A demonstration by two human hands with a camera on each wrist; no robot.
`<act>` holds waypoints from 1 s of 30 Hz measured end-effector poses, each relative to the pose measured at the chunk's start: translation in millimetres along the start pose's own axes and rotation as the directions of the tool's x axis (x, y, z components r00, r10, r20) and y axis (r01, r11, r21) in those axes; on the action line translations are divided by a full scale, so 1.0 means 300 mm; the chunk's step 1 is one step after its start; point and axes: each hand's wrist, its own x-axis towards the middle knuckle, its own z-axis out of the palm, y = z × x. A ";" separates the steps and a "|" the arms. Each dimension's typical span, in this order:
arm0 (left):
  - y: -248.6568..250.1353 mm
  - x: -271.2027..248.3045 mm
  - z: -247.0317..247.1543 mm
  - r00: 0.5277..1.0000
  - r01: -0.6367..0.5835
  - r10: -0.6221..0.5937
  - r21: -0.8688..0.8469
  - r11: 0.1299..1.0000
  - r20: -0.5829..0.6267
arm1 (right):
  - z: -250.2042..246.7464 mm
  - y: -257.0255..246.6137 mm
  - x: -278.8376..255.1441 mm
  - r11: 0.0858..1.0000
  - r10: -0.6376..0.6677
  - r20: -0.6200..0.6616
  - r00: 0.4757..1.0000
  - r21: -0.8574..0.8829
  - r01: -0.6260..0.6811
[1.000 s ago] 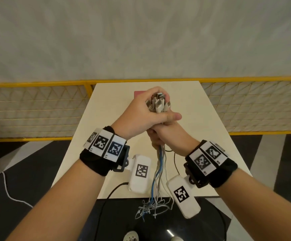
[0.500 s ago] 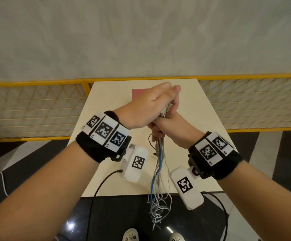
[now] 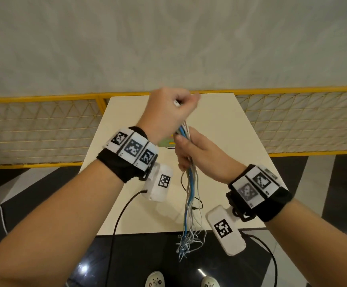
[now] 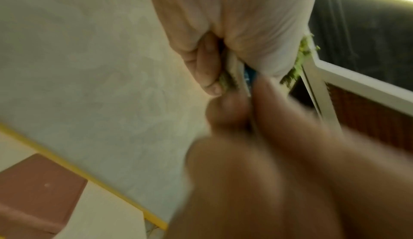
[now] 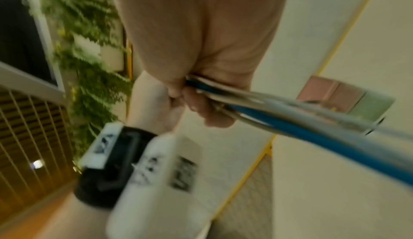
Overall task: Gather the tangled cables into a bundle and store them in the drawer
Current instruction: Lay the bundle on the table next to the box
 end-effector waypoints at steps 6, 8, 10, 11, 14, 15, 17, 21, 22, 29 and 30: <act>-0.085 0.035 -0.045 0.998 0.063 -0.057 0.276 0.959 -0.030 | -0.027 0.093 -0.026 0.965 0.032 -0.088 0.996 -0.258 -0.054; -0.073 0.016 -0.032 0.966 -0.225 0.259 0.565 0.794 0.021 | -0.041 0.095 0.002 0.941 0.059 -0.139 0.989 -0.323 -0.102; -0.058 -0.024 0.018 0.881 -0.472 0.393 0.464 0.749 0.262 | -0.056 0.082 0.027 0.927 0.088 -0.141 0.986 -0.350 -0.132; -0.058 -0.049 0.046 0.858 -0.486 0.352 0.369 0.792 0.375 | -0.061 0.069 0.033 0.920 0.098 -0.121 0.988 -0.367 -0.136; -0.099 -0.093 0.091 0.870 -0.358 0.195 0.307 0.882 0.454 | -0.073 0.031 0.034 0.935 0.128 -0.034 0.991 -0.330 -0.133; -0.121 -0.091 0.091 0.885 -0.330 0.172 0.321 0.888 0.433 | -0.079 0.025 0.032 0.947 0.146 -0.025 0.989 -0.285 -0.148; -0.140 -0.073 0.085 0.902 -0.299 0.137 0.365 0.881 0.409 | -0.089 0.025 0.027 0.970 0.195 -0.011 0.981 -0.148 -0.194; -0.122 -0.007 0.082 0.952 -0.229 0.105 0.440 0.868 0.288 | -0.113 0.061 -0.006 0.990 0.131 0.039 0.991 0.043 -0.133; -0.130 0.014 0.072 0.971 -0.177 0.080 0.451 0.875 0.225 | -0.119 0.081 -0.023 0.992 0.122 0.034 0.992 0.036 -0.123; -0.191 0.100 -0.033 0.995 0.102 -0.102 0.437 0.894 -0.024 | -0.154 0.259 -0.131 0.930 0.261 -0.077 0.962 -0.246 -0.272; -0.203 0.101 -0.033 0.991 0.114 -0.133 0.466 0.877 0.008 | -0.161 0.266 -0.131 0.916 0.251 -0.118 0.961 -0.292 -0.275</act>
